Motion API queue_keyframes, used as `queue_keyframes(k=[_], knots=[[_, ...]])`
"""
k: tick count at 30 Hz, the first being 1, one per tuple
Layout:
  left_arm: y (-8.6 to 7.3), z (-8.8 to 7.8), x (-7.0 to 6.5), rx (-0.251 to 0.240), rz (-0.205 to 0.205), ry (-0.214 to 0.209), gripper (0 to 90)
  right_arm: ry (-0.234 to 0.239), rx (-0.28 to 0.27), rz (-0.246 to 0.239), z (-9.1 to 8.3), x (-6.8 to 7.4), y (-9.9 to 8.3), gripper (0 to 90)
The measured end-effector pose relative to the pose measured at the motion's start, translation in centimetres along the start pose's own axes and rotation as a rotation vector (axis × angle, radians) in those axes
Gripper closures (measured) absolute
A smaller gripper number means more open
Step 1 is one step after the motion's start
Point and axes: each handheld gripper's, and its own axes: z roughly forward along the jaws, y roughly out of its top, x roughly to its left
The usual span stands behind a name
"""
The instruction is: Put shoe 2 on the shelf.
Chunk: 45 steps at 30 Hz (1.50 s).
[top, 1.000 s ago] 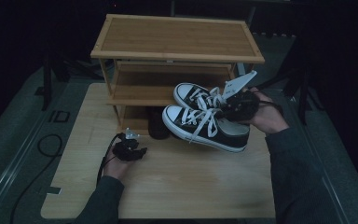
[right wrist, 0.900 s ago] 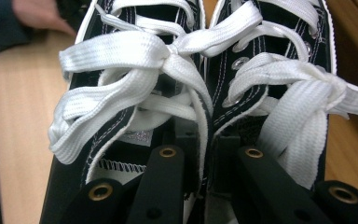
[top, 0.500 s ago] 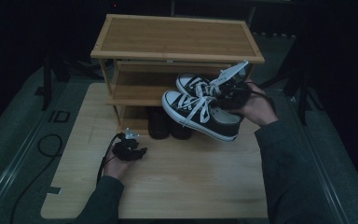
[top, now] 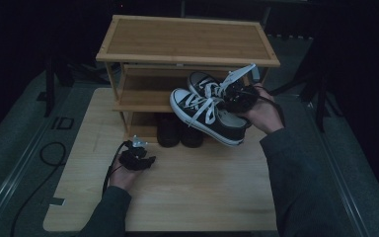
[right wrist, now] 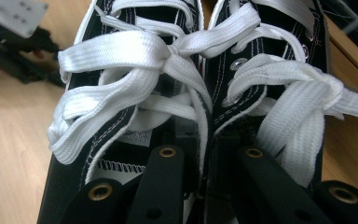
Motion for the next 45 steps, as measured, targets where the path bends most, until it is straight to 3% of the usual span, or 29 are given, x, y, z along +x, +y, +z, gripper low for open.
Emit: queue_keyframes(k=[25,30,45], knots=[[0.0,0.0,0.0,0.001,0.003,0.0,53.2,-0.186,0.008,0.223,1.5,0.3,1.3,84.5],[0.0,0.0,0.0,0.001,0.003,0.0,53.2,-0.236,0.01,0.237,1.7,0.6,1.5,84.4],[0.0,0.0,0.0,0.002,0.004,-0.002,53.2,-0.293,-0.01,0.29,2.8,1.2,2.4,84.3]])
